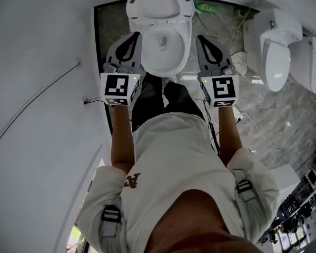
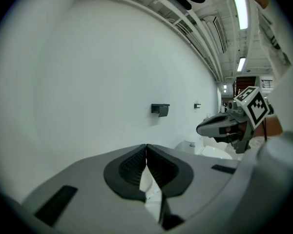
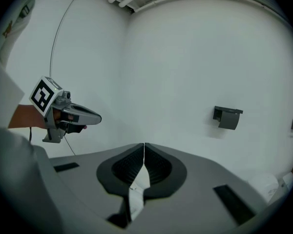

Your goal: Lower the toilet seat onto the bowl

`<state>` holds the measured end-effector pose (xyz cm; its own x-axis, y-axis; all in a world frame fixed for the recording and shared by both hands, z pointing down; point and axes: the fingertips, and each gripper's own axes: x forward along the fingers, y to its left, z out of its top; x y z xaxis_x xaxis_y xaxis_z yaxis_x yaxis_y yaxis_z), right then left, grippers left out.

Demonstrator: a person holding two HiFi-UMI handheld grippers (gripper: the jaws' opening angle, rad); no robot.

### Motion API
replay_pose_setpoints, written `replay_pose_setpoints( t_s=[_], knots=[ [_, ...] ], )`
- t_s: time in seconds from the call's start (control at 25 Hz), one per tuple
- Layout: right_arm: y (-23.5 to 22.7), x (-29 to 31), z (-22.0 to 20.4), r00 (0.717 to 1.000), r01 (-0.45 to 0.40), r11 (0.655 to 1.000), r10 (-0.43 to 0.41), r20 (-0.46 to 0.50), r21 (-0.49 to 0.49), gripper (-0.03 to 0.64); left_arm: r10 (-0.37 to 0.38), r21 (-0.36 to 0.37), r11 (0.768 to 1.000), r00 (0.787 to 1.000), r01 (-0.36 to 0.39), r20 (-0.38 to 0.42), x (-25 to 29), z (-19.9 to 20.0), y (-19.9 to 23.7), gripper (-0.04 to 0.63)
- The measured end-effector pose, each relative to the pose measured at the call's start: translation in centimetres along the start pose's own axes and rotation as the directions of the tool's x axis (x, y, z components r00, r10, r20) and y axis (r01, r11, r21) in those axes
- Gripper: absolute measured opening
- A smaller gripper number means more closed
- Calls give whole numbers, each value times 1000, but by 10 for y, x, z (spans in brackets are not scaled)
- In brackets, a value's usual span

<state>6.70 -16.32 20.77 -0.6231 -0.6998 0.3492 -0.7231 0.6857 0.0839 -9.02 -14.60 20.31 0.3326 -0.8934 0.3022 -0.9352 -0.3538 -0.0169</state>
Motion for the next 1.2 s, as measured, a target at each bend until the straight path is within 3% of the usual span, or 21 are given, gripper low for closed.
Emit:
replay_pose_setpoints(
  t_s=[0.48,1.2],
  knots=[
    [-3,69,0,994,95,995,-95,-53,0,23,-111,49,992,993,113,-45,60,-20,41,23],
    [-17,140,-22,984,164,986,-160,-81,34,23,-173,31,984,982,176,-69,121,-54,81,23]
  ],
)
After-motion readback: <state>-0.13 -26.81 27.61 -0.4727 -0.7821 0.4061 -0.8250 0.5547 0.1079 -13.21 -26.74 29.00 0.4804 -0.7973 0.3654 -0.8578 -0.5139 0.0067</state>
